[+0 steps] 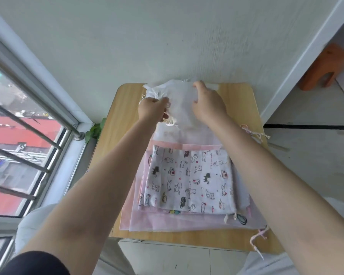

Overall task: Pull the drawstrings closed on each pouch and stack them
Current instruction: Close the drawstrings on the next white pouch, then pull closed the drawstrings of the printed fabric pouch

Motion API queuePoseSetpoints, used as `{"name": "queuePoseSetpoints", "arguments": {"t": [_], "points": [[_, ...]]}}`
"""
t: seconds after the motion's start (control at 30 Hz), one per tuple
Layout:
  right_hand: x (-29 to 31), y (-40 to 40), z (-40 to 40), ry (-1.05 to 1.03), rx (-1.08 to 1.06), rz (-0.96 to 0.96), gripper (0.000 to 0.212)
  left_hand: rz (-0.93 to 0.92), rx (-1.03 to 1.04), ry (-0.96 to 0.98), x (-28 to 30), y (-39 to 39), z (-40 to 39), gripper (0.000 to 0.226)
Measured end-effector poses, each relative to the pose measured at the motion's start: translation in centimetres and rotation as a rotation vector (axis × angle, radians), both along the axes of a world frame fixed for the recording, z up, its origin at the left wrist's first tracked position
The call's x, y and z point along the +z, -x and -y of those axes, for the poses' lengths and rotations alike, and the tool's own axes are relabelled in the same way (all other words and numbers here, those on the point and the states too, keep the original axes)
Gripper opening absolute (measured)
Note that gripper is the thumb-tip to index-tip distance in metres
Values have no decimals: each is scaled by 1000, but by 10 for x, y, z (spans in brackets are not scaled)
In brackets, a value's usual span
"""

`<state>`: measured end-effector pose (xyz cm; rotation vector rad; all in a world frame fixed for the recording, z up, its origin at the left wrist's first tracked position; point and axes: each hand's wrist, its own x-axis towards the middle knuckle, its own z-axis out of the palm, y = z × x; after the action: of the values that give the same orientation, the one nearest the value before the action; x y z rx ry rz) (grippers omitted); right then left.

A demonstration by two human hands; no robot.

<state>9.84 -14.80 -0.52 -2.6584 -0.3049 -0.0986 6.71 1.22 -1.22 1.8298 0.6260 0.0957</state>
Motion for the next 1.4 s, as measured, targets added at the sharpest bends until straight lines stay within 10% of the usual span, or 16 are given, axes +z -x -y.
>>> {"name": "queuePoseSetpoints", "arguments": {"t": [0.27, 0.53, 0.93, 1.13, 1.4], "points": [[-50, -52, -29, -26, 134, -151, 72, -81, 158, 341, -38, -53, -8, 16], [-71, -94, -48, 235, 120, -342, 105, -234, 165, 231, -77, -78, -30, 15], [-75, -88, -35, 84, 93, -394, 94, -182, 80, 65, -77, -75, -30, 45], [-32, -38, 2, -94, -6, -229, 32, 0, -69, -416, -28, -27, -8, 32], [-14, 39, 23, 547, 261, -690, 26, -270, -818, -685, -43, 41, 41, 14]]}}
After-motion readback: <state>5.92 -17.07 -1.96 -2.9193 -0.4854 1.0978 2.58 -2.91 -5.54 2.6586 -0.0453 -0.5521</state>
